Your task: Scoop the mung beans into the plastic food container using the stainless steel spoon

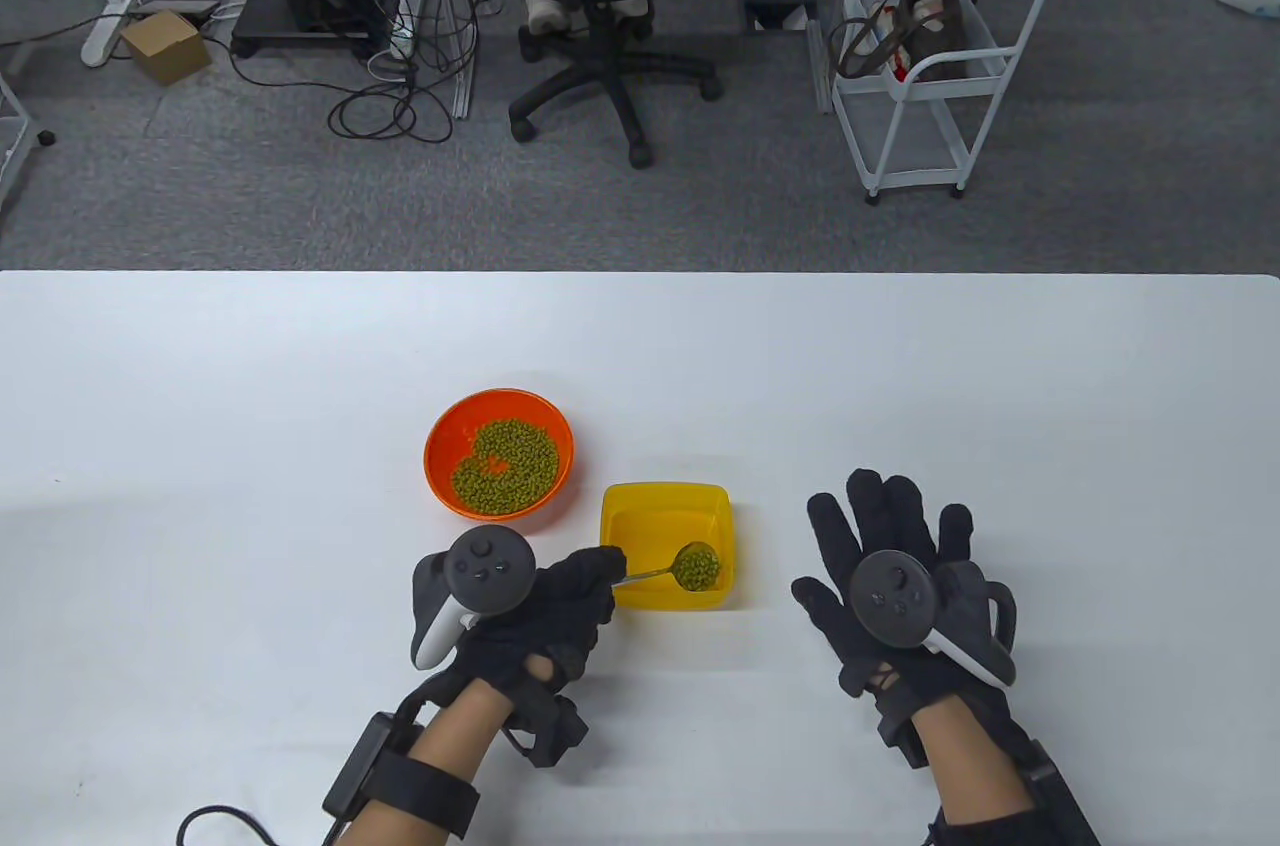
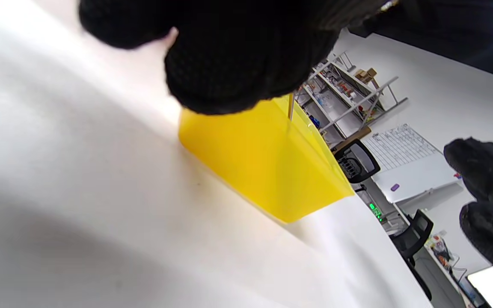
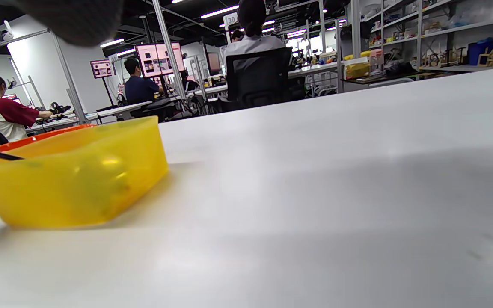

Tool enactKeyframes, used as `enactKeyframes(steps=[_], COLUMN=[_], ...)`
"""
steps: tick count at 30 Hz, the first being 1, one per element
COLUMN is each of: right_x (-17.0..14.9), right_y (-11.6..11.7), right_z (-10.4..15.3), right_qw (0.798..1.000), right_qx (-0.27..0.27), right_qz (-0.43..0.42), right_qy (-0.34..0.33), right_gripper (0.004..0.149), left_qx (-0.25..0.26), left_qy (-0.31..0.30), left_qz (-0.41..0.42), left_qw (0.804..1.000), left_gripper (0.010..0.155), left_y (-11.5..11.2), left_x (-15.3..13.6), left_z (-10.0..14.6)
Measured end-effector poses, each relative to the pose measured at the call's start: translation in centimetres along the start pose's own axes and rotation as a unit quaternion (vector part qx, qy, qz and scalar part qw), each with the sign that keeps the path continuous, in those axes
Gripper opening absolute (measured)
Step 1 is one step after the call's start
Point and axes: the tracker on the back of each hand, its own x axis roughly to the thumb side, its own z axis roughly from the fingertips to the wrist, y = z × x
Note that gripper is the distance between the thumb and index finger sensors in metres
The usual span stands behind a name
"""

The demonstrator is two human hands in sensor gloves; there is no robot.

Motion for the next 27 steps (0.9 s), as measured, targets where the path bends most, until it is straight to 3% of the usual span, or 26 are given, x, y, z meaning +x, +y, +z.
enactKeyframes(steps=[5,9,15,19,22,27], right_x=[0.0,0.0,0.1,0.0,0.0,0.1], right_y=[0.0,0.0,0.0,0.0,0.0,0.0], right_z=[0.0,0.0,0.0,0.0,0.0,0.0], right_qw=[1.0,1.0,1.0,1.0,1.0,1.0], right_qx=[-0.001,0.0,-0.002,-0.003,-0.004,-0.006], right_qz=[0.001,0.001,0.002,0.001,0.0,0.004], right_qy=[-0.001,-0.001,-0.003,-0.002,-0.001,-0.003], right_gripper=[0.076,0.076,0.076,0.076,0.076,0.076], left_qx=[0.01,0.024,0.11,0.159,0.229,0.289], left_qy=[-0.019,-0.071,-0.187,-0.207,-0.193,-0.068], left_qz=[-0.066,-0.12,-0.313,-0.33,-0.315,-0.254], left_qw=[0.998,0.99,0.925,0.907,0.901,0.921], left_gripper=[0.045,0.045,0.046,0.046,0.046,0.049], left_y=[-0.4,-0.6,-0.8,0.2,2.7,7.3], left_x=[0.6,1.4,3.3,3.4,2.7,-1.7], left_z=[0.1,0.5,1.8,2.4,2.9,3.5])
